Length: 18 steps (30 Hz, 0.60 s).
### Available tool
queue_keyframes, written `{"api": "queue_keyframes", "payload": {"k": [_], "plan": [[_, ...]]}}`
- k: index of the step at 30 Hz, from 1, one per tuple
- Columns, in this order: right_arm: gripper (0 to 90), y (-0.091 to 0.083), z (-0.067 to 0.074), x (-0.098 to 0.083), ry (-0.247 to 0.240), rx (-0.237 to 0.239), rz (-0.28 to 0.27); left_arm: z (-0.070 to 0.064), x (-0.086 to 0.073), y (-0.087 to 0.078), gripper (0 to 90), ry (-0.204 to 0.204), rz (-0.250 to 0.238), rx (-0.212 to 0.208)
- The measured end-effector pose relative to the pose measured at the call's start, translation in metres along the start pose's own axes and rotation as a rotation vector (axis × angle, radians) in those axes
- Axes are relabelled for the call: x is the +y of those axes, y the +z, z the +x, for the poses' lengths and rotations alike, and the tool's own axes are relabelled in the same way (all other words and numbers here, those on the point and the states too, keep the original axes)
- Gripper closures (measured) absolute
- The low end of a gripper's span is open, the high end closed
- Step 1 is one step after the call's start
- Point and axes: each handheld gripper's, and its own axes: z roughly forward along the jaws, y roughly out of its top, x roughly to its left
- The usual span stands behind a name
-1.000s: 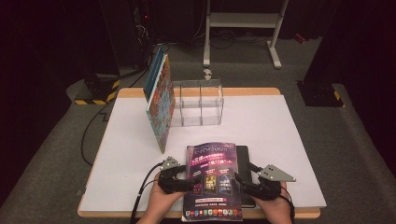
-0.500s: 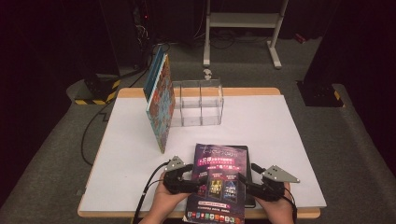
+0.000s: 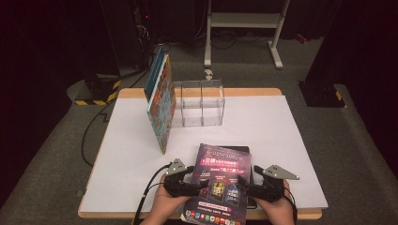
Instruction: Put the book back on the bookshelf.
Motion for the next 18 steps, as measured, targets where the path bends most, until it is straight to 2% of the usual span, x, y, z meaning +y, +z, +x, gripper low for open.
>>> {"api": "queue_keyframes", "payload": {"k": [1,4,8,10,14,18], "plan": [[17.3,0.001,0.000,0.001,0.008,0.003,0.006,-0.001,-0.002,0.000,16.1,-0.010,-0.013,0.004],[16.1,0.006,-0.001,0.002,0.033,0.020,0.017,-0.003,-0.003,-0.001,18.5,0.006,-0.023,0.011],[13.7,0.011,-0.003,0.003,0.051,0.022,0.023,-0.006,-0.003,-0.001,20.1,0.033,-0.013,0.024],[13.6,0.012,-0.005,0.004,0.061,0.025,0.026,-0.009,-0.003,-0.001,21.9,0.049,-0.022,0.017],[13.7,0.015,-0.007,0.005,0.074,0.029,0.027,-0.015,-0.004,0.001,24.9,0.102,-0.024,0.024],[13.9,0.015,-0.009,0.006,0.082,0.031,0.026,-0.016,-0.003,0.003,26.7,0.108,-0.021,0.024]]}}
